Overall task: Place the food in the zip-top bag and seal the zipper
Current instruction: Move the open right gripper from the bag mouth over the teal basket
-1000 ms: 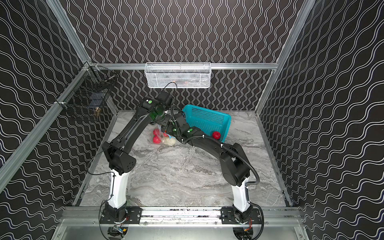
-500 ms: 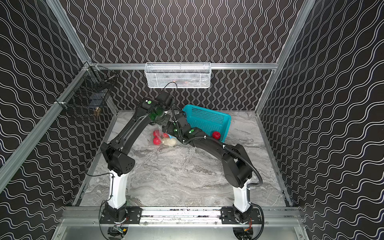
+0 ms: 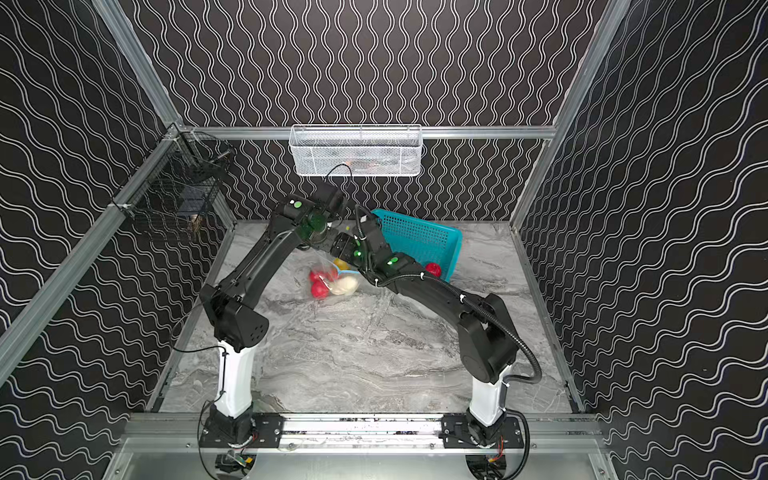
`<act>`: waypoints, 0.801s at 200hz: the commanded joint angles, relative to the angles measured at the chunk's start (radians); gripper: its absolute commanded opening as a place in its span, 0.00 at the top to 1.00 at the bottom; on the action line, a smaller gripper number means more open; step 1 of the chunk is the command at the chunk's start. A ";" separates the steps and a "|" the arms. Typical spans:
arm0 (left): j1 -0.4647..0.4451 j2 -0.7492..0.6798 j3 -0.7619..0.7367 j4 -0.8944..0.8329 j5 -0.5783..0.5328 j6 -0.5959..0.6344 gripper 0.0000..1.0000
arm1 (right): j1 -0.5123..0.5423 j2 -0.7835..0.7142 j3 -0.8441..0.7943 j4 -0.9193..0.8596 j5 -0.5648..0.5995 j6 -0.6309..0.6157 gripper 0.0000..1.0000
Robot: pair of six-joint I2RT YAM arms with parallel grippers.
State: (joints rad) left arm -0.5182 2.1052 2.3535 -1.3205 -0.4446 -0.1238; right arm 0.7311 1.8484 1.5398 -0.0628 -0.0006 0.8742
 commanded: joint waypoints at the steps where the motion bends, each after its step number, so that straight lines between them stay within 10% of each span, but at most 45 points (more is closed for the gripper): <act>1: -0.003 -0.015 -0.007 0.013 0.002 0.004 1.00 | -0.001 -0.003 0.015 0.087 -0.027 0.022 0.18; 160: -0.009 -0.007 0.002 0.013 -0.033 0.003 1.00 | -0.038 -0.122 -0.167 0.308 -0.014 0.068 0.27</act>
State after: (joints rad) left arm -0.5270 2.0987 2.3562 -1.3010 -0.4637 -0.1246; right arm 0.6987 1.7473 1.3750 0.1791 -0.0196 0.9283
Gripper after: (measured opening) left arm 0.048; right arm 0.732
